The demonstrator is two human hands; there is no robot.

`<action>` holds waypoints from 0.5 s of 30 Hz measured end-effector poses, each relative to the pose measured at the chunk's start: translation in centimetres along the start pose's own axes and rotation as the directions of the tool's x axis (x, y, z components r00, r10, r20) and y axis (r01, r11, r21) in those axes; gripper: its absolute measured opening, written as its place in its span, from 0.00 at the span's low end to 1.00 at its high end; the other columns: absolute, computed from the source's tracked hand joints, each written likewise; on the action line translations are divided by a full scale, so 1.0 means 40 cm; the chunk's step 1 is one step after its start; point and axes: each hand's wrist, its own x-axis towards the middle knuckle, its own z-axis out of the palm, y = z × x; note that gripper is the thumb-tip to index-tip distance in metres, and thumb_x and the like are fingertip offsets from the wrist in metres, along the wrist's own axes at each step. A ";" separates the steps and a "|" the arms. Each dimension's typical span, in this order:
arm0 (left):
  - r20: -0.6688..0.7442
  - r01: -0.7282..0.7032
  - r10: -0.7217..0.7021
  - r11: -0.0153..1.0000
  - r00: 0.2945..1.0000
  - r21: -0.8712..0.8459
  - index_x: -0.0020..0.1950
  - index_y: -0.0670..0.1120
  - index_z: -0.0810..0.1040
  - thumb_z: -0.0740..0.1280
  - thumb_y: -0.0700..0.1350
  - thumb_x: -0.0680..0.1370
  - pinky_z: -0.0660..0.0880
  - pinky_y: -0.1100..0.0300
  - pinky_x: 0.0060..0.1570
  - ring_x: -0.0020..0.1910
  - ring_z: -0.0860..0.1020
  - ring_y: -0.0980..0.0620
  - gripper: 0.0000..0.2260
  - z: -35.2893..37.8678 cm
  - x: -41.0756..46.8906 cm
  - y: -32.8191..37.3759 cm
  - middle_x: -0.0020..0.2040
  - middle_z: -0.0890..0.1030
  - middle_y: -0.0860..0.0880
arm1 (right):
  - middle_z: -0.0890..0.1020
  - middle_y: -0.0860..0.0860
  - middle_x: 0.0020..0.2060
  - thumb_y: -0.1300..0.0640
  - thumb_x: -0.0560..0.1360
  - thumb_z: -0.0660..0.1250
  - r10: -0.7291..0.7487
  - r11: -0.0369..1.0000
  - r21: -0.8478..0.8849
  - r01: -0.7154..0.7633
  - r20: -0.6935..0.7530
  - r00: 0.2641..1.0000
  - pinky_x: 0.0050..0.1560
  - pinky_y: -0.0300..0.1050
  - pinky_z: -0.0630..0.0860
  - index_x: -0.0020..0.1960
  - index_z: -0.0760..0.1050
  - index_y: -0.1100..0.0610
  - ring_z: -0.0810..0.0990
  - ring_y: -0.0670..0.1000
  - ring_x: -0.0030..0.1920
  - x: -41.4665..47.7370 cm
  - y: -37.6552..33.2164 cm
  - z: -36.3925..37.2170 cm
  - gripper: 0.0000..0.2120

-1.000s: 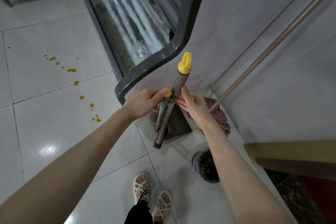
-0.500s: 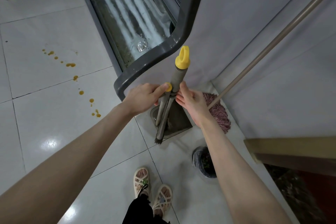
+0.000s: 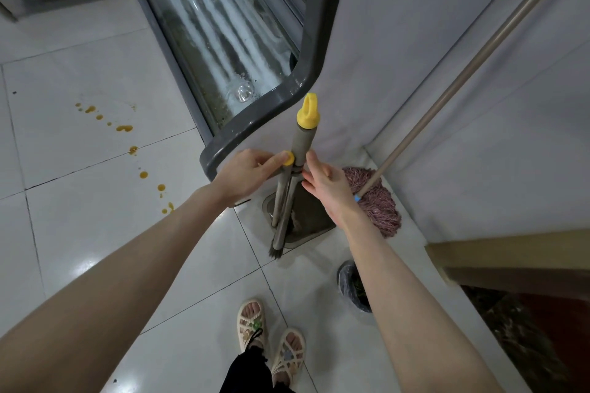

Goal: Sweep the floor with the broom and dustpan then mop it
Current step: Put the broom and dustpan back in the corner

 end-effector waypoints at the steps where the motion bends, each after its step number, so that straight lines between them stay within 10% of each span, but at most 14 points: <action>1: -0.004 0.000 0.000 1.000 1.000 0.022 0.44 0.46 0.81 0.56 0.62 0.78 0.67 0.56 0.34 0.32 0.70 0.52 0.23 -0.003 -0.003 0.004 0.30 0.72 0.50 | 0.72 0.60 0.67 0.48 0.79 0.61 -0.007 1.000 -0.005 0.007 -0.010 1.000 0.65 0.49 0.72 0.63 0.73 0.60 0.76 0.51 0.59 -0.009 -0.007 -0.004 0.19; 5: -0.026 0.017 -0.014 0.993 1.000 0.114 0.50 0.44 0.82 0.56 0.59 0.80 0.70 0.57 0.35 0.35 0.74 0.52 0.22 -0.018 -0.039 0.028 0.35 0.77 0.49 | 0.71 0.53 0.70 0.44 0.79 0.59 -0.020 0.996 -0.088 0.014 -0.065 0.998 0.61 0.49 0.75 0.74 0.64 0.59 0.76 0.52 0.62 -0.048 -0.039 -0.040 0.28; 11: -0.267 -0.023 0.057 0.991 0.962 0.129 0.50 0.43 0.82 0.61 0.54 0.80 0.74 0.54 0.46 0.46 0.77 0.49 0.17 0.026 -0.117 0.101 0.47 0.79 0.48 | 0.75 0.54 0.64 0.43 0.78 0.61 -0.046 0.997 -0.069 0.034 -0.169 0.985 0.47 0.38 0.78 0.71 0.68 0.60 0.79 0.50 0.54 -0.127 -0.082 -0.123 0.29; 15: -0.202 -0.126 0.146 0.986 0.968 0.107 0.50 0.45 0.81 0.61 0.54 0.80 0.75 0.54 0.48 0.45 0.78 0.50 0.15 0.072 -0.134 0.198 0.46 0.80 0.49 | 0.79 0.59 0.57 0.44 0.78 0.64 -0.058 0.998 -0.019 0.055 -0.270 0.961 0.55 0.50 0.79 0.58 0.75 0.58 0.81 0.54 0.53 -0.183 -0.124 -0.201 0.19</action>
